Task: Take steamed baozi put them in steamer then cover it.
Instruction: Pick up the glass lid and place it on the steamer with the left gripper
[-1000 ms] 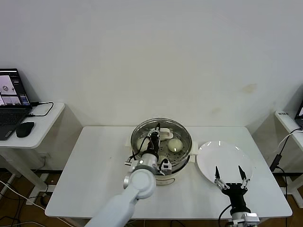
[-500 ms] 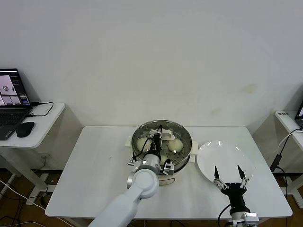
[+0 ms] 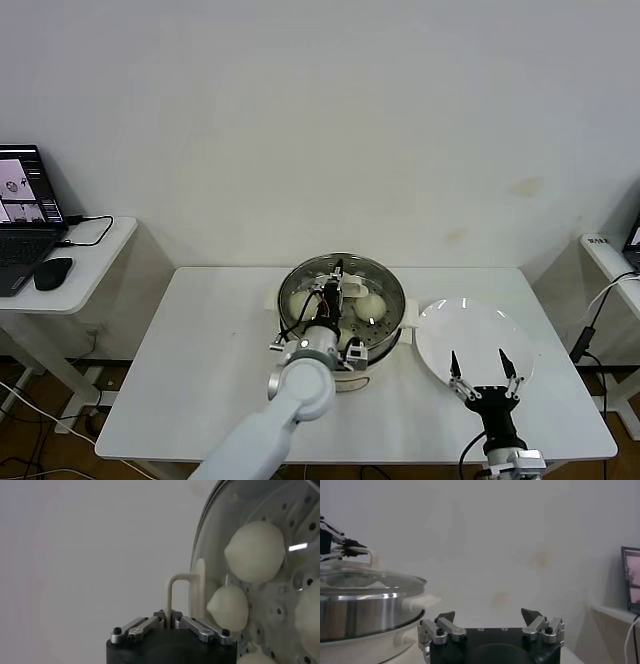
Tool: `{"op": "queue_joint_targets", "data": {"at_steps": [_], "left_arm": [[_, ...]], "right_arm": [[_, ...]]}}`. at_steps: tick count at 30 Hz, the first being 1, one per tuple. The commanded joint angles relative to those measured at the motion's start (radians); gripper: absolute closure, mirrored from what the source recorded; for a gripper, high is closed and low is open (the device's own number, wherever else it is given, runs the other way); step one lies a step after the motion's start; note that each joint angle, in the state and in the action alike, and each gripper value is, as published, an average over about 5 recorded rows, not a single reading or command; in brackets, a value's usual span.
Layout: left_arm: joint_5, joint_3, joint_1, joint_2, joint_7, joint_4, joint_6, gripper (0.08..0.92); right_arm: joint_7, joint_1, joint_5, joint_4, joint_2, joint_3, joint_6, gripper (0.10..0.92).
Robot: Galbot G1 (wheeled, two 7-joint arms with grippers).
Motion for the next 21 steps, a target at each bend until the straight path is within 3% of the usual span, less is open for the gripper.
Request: {"op": "queue_joint_targets", "data": {"at_steps": [1,10,16,21], "left_arm": [[-0.074,-0.012,0.055,0.045,-0.060,-0.138,0.007,0.618],[-0.389,-0.108,0.304,0.210,-0.220,-0.362,-0.098,0.358],[-0.472,-0.157,0.359,0.195,-0.296,-0.360,-0.200,0.204],[-0.641,-0.222,0.431,0.225,-0.352,-0.449,-0.269,0.178]], "right_arm": [[0.000,0.000,0.001,-0.002,-0.003,0.000,0.001,0.202],[-0.001,-0.004,0.019,-0.002,-0.028,0.011,0.000,0.202],[-0.003,-0.006,0.037,0.004,-0.051,0.004,-0.003,0.203],[-0.004,-0.002,0.039,0.008,-0.044,-0.008,-0.009,0.202]]}}
